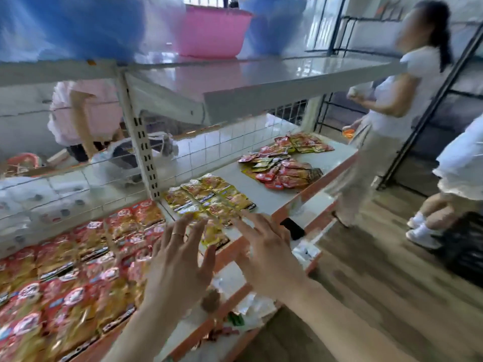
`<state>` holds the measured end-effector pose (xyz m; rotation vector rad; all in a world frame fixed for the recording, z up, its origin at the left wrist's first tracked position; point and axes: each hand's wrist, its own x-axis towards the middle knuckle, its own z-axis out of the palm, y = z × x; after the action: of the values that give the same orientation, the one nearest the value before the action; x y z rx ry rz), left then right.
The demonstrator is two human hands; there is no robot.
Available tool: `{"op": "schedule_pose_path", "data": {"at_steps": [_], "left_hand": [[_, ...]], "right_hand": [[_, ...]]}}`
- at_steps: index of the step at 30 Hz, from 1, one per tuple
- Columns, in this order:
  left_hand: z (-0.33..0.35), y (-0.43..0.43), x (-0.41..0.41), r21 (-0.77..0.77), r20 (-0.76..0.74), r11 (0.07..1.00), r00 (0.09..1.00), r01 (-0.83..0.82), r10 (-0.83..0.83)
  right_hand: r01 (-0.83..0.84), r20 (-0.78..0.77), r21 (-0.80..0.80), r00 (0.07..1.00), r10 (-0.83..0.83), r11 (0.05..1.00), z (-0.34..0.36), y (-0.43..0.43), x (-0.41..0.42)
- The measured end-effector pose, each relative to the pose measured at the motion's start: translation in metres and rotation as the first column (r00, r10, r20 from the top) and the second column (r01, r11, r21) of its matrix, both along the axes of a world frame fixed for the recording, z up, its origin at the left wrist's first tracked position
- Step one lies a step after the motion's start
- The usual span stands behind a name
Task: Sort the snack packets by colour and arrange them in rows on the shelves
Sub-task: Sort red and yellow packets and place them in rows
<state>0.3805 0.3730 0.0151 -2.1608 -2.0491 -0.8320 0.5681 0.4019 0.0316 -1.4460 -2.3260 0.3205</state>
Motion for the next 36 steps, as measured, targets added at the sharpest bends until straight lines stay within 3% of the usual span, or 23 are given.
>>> {"op": "schedule_pose_path", "data": {"at_steps": [7,13,29,36], "left_hand": [[0.009,0.043,0.121,-0.045,0.049,0.992,0.993,0.114,-0.112],[0.018,0.079,0.176,-0.064,0.059,0.971,0.972,0.229,-0.225],[0.035,0.224,0.213,-0.057,0.100,0.933,0.931,0.357,-0.350],[0.051,0.254,0.216,-0.087,0.107,0.918,0.920,0.386,-0.377]], "right_hand": [[0.186,-0.032,0.018,0.982,-0.185,0.982,0.015,0.025,0.130],[0.316,-0.054,0.031,0.948,-0.314,0.948,0.025,0.042,0.189],[0.412,0.030,0.044,0.910,-0.413,0.910,0.051,0.150,0.205],[0.439,-0.027,0.071,0.898,-0.438,0.896,0.065,0.185,0.204]]}}
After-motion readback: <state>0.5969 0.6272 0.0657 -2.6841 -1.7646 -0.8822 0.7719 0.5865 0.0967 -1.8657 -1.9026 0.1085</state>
